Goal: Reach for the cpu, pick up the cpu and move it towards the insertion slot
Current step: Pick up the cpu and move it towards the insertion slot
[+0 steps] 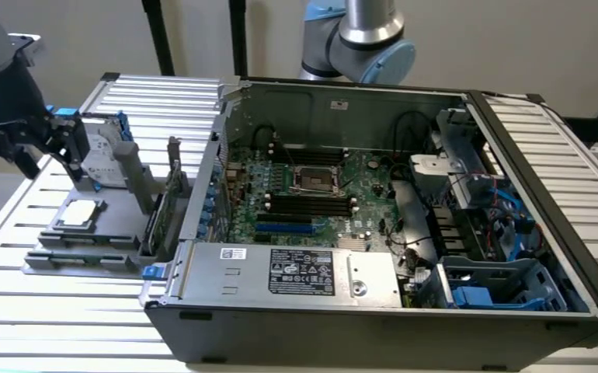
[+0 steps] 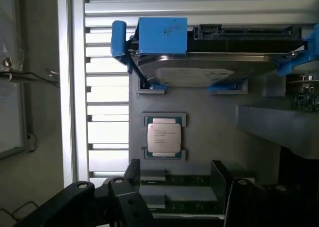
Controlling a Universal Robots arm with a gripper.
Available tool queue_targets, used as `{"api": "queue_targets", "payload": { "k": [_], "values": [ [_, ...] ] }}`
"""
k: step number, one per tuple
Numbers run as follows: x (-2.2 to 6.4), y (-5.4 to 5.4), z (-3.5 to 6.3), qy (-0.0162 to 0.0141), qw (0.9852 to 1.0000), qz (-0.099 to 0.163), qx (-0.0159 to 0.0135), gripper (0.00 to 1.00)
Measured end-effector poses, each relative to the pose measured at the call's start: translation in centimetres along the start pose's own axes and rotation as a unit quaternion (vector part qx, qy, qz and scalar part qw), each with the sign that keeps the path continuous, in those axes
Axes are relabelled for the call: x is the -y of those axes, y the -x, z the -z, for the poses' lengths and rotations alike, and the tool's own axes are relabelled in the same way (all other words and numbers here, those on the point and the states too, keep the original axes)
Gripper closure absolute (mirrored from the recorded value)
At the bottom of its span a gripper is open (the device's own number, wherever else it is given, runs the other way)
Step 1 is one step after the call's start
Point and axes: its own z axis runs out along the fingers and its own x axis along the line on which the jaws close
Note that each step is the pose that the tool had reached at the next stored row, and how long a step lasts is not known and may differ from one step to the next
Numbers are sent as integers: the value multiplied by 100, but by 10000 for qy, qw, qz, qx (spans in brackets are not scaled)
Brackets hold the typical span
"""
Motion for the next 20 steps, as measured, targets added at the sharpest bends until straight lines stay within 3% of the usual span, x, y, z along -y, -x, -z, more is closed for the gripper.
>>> {"api": "queue_targets", "payload": {
  "k": [20],
  "values": [
    [-27, -40, -366, 0, 10000, 0, 0, 33]
  ]
}}
